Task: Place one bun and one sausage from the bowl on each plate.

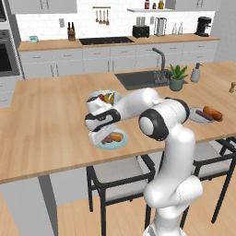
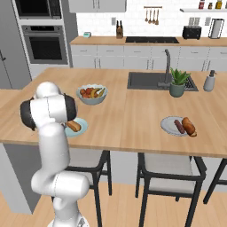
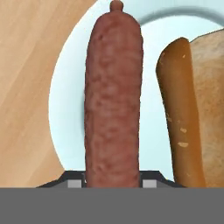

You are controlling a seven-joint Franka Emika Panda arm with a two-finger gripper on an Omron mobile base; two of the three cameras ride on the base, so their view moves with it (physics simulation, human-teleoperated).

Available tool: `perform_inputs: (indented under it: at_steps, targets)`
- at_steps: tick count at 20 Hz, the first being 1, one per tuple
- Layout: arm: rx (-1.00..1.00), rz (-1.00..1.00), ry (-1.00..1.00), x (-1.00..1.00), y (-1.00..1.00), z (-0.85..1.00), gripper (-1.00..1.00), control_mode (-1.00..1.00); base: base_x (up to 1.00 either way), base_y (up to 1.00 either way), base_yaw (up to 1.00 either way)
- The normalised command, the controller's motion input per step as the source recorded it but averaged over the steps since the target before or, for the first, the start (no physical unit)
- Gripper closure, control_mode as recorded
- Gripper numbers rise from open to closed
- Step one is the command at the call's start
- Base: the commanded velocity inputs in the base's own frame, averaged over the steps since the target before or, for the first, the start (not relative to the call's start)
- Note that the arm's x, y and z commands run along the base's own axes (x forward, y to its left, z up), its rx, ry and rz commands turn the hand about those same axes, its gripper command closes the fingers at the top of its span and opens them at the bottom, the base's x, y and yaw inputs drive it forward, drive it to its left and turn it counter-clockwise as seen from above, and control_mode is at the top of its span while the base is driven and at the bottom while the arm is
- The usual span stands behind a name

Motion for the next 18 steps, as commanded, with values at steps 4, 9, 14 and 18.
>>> perform_inputs:
  at_steps: [4, 9, 14, 18]
  targets:
    - [0.08, 0.00, 0.00, 0.56, -0.05, -0.31, 1.00, -1.00, 0.00, 0.00, 0.00]
    - [0.08, -0.03, -0.04, 0.07, -0.19, -0.31, -1.00, -1.00, 0.00, 0.00, 0.00]
    - [0.14, -0.09, -0.14, -0.29, -0.40, -0.02, -1.00, -1.00, 0.00, 0.00, 0.00]
    - [0.12, -0.11, -0.18, -0.23, -0.32, 0.02, -1.00, -1.00, 0.00, 0.00, 0.00]
